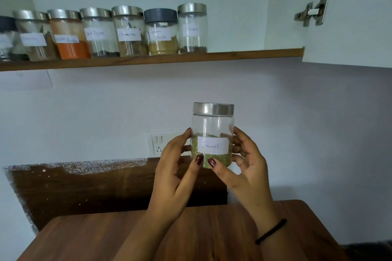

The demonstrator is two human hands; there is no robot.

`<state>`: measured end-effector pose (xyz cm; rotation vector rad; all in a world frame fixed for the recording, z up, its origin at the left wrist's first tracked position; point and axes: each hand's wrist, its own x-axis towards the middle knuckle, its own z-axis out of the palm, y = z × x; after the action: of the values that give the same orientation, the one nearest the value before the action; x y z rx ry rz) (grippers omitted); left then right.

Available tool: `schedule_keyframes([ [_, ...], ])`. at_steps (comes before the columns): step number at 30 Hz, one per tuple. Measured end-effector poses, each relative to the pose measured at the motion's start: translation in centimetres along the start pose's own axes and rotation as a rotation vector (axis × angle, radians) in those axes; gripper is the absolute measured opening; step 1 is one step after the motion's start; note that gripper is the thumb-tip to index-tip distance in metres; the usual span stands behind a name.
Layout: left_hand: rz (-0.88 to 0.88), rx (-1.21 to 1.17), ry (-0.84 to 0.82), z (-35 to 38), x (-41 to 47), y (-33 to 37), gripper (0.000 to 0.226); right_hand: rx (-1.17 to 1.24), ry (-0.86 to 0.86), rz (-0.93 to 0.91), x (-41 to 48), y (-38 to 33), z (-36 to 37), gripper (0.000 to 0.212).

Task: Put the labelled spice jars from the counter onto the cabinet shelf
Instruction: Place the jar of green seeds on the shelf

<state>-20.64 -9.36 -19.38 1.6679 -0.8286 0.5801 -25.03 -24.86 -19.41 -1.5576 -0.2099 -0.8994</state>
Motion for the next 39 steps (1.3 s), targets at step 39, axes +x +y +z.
schedule_keyframes([
  [39,0.361,0.411,0.002,3.5,24.3,2.5,0.063,-0.357,0.018,-0.364,25.1,-4.5,-3.3,0.08],
])
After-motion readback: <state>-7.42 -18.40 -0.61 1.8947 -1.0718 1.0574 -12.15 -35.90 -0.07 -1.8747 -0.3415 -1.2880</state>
